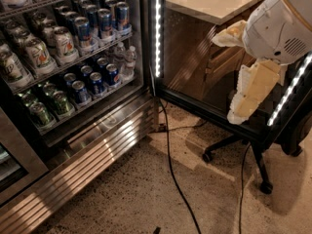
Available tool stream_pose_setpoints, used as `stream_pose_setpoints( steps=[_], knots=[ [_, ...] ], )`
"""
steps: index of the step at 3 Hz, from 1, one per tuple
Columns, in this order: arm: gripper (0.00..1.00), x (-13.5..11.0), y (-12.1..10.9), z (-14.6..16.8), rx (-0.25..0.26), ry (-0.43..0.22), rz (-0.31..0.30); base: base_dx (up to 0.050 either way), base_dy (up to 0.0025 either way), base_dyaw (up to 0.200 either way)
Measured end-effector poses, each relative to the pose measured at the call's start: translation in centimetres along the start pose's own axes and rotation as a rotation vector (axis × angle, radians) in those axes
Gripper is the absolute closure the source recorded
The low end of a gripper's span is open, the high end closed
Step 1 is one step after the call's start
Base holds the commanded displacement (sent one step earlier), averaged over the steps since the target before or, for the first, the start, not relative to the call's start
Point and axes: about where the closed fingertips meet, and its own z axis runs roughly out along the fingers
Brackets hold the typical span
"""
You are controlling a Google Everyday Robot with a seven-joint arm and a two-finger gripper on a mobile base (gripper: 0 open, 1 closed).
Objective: Close right fridge door
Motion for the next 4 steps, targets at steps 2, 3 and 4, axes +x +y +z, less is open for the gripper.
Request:
stream_pose_setpoints(
  steps=[2, 3, 4],
  knots=[
    [0.0, 0.0, 0.0, 0.0, 0.0, 0.0, 0.0, -0.025, 0.0, -0.1],
    [0.0, 0.0, 0.0, 0.0, 0.0, 0.0, 0.0, 0.0, 0.0, 0.0],
    [0.0, 3.4, 0.0, 0.2, 0.04, -0.003, 0.139, 0.0, 0.0, 0.0]
  ],
)
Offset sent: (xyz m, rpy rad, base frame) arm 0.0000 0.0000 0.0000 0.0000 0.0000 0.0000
